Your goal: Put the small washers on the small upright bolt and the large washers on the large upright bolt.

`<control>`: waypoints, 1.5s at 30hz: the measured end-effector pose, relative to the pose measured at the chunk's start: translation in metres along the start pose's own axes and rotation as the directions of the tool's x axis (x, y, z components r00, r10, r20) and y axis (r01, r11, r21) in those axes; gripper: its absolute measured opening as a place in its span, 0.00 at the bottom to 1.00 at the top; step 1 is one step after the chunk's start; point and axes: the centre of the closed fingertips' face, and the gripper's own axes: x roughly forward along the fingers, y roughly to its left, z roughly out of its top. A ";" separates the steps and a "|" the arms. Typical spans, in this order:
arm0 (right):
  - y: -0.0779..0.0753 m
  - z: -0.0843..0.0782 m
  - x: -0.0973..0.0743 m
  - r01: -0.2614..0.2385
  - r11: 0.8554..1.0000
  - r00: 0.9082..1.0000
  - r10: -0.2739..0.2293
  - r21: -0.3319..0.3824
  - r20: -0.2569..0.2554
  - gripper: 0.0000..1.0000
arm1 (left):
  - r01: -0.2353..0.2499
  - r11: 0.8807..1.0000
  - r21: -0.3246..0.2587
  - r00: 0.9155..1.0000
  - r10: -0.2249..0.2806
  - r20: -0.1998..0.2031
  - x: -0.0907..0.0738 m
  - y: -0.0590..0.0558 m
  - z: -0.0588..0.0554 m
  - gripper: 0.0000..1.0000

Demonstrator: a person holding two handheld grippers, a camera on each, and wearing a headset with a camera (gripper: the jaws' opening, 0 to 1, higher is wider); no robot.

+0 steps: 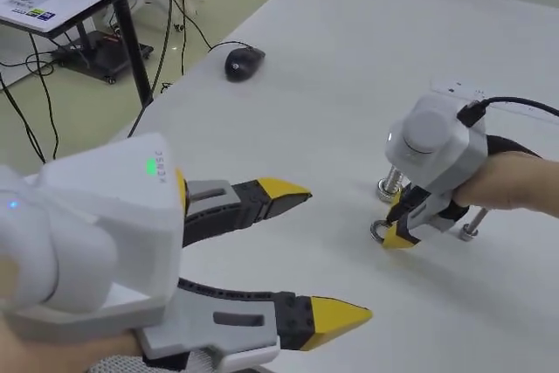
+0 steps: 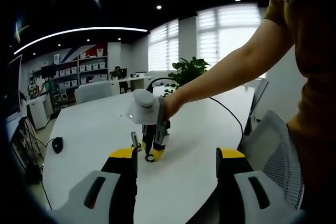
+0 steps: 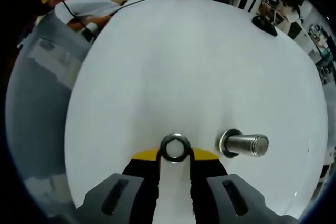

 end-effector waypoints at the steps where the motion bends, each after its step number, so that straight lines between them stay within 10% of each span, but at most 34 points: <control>1: 0.000 0.000 -0.001 -0.002 1.000 1.000 0.002 0.002 0.004 0.21 | 0.000 1.000 0.001 1.000 0.000 0.000 0.000 0.000 0.000 0.60; 38: -0.051 0.013 -0.087 0.156 0.987 0.988 -0.155 -0.028 0.023 0.21 | 0.026 0.999 0.024 1.000 -0.027 0.008 0.006 -0.005 0.006 0.60; 45: -0.058 0.023 -0.080 0.154 0.987 0.988 -0.154 -0.037 0.025 0.21 | 0.023 1.000 0.021 1.000 -0.023 0.008 0.006 -0.003 0.006 0.60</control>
